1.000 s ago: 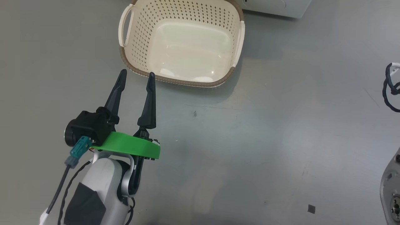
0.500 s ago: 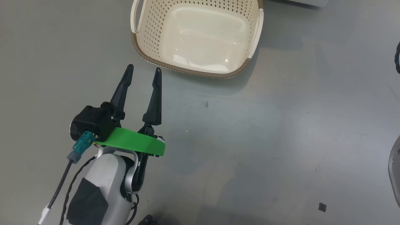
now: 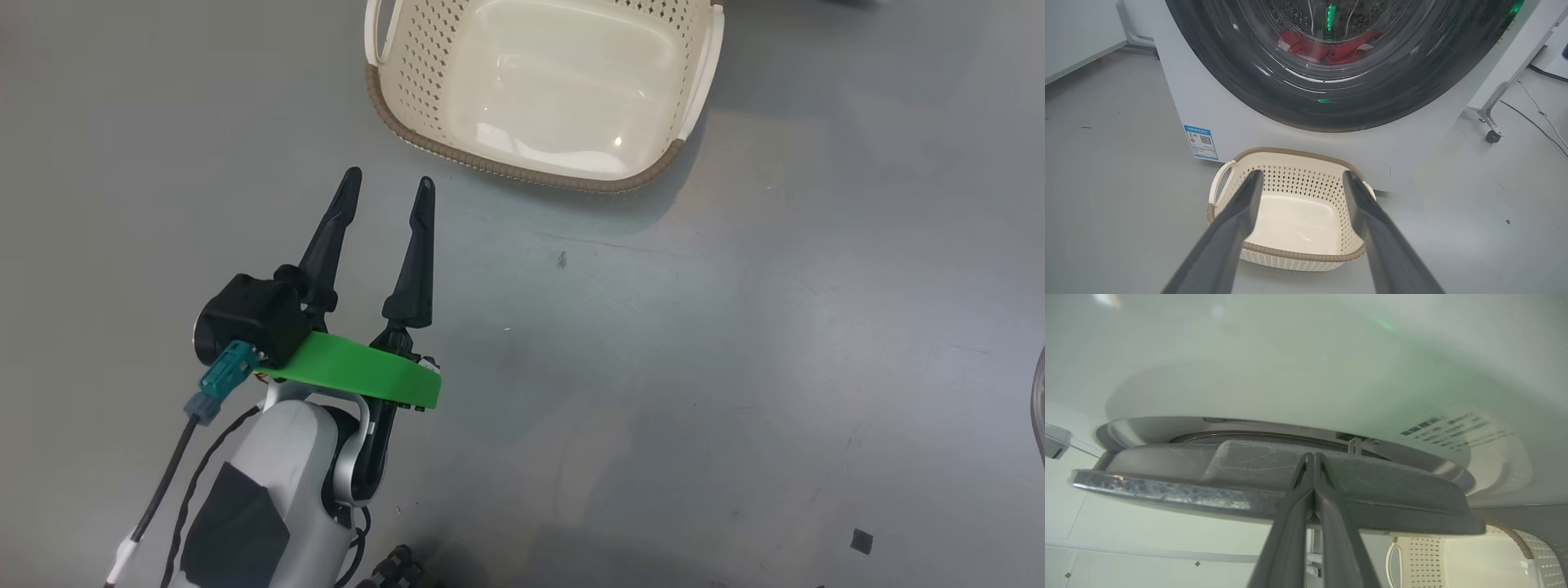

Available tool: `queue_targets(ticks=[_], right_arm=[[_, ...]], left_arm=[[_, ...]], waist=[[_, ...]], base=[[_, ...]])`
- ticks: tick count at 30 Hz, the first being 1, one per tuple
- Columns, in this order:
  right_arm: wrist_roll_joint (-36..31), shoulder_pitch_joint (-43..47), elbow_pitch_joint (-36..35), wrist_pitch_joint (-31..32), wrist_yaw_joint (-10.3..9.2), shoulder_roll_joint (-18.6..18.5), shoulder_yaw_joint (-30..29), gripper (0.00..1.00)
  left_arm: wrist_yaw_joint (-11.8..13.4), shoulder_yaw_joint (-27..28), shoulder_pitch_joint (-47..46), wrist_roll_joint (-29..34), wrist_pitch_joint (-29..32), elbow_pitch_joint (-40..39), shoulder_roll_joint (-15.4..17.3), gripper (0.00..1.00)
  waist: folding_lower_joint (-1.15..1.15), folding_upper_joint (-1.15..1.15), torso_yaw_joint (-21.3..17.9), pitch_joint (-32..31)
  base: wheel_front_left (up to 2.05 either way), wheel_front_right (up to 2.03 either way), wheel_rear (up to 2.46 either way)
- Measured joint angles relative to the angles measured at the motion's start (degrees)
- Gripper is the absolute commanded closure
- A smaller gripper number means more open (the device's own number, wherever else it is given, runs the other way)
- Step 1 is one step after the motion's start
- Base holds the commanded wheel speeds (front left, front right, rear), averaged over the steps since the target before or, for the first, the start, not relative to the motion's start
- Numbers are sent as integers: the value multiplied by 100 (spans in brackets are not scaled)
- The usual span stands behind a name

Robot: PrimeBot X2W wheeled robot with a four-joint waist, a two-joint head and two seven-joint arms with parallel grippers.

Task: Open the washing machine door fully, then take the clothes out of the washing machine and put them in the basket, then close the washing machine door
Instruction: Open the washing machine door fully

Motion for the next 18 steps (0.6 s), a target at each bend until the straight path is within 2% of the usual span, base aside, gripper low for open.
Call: queue_targets(ticks=[18], right_arm=[[576,-391,630,498,-148,-53,-285,100]], left_arm=[[54,-155,-34,-1,0,4,-4,0]], waist=[[0,0,127,-22]], base=[[0,0,0]])
